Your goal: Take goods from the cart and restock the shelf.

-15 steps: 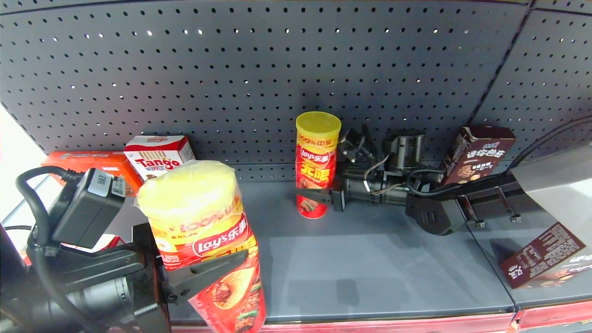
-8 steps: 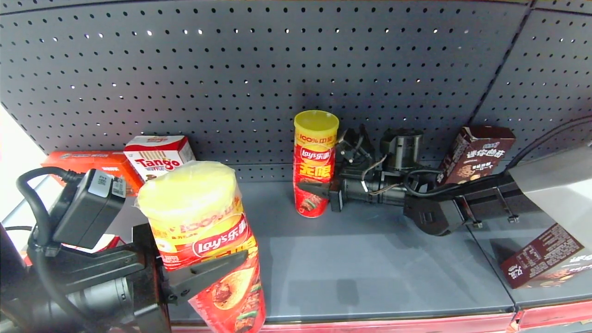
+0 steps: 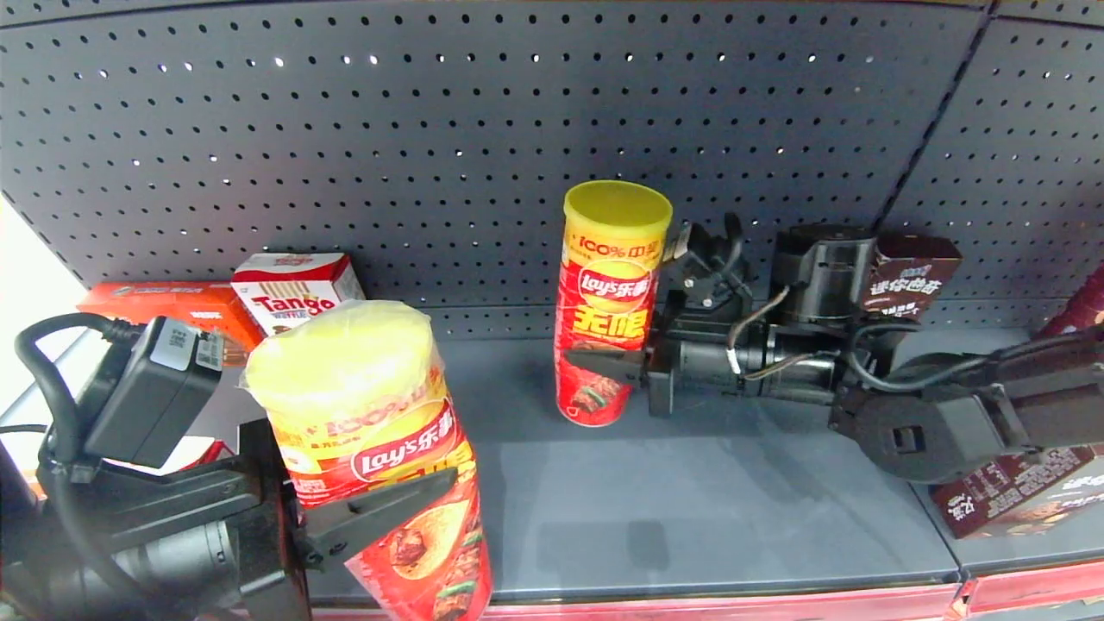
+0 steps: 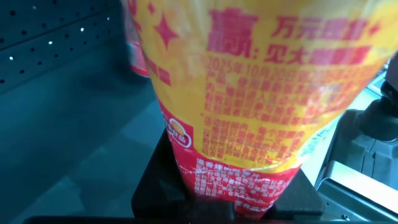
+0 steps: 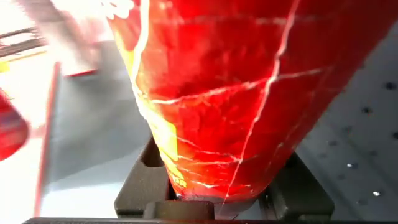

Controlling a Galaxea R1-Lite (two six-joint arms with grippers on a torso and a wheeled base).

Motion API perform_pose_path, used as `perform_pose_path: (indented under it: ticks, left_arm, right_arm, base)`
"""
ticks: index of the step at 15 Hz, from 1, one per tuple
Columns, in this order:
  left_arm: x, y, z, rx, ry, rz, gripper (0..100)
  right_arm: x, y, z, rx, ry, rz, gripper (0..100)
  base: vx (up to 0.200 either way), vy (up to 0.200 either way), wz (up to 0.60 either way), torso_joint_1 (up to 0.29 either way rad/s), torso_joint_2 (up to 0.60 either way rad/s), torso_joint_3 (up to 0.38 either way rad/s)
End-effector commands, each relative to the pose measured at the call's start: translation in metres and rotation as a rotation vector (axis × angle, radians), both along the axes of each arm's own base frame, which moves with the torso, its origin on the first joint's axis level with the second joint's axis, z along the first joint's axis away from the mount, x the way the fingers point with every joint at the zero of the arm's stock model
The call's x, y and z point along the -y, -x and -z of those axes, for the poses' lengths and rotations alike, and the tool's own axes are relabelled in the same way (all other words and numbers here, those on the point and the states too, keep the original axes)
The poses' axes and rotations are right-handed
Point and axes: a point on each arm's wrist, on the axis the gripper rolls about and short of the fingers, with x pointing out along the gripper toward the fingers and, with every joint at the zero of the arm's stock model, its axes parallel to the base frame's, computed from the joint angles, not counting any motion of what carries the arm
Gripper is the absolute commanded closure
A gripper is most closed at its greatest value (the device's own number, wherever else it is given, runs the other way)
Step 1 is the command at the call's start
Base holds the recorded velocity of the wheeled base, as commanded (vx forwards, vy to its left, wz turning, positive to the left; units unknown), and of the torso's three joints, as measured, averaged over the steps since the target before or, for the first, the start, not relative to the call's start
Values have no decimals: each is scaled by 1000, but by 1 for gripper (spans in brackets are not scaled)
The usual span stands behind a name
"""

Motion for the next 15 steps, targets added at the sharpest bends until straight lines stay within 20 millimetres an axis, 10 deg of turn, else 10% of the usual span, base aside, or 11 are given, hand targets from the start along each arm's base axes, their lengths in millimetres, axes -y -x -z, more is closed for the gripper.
perform_pose_path:
  ticks: [1, 7, 15]
  left_arm:
    - [-3, -1, -1, 5, 3, -17, 100]
    - [-3, -3, -2, 8, 5, -23, 100]
    - [-3, -5, -1, 1, 1, -28, 100]
  right_arm:
    - [20, 45, -9, 44, -30, -27, 100]
    - [45, 80, 43, -9, 11, -12, 100]
    - [35, 76, 63, -56, 49, -43, 100]
  base:
    - [0, 0, 0, 0, 0, 0]
    - [0, 0, 0, 0, 0, 0]
    - [0, 0, 0, 0, 0, 0]
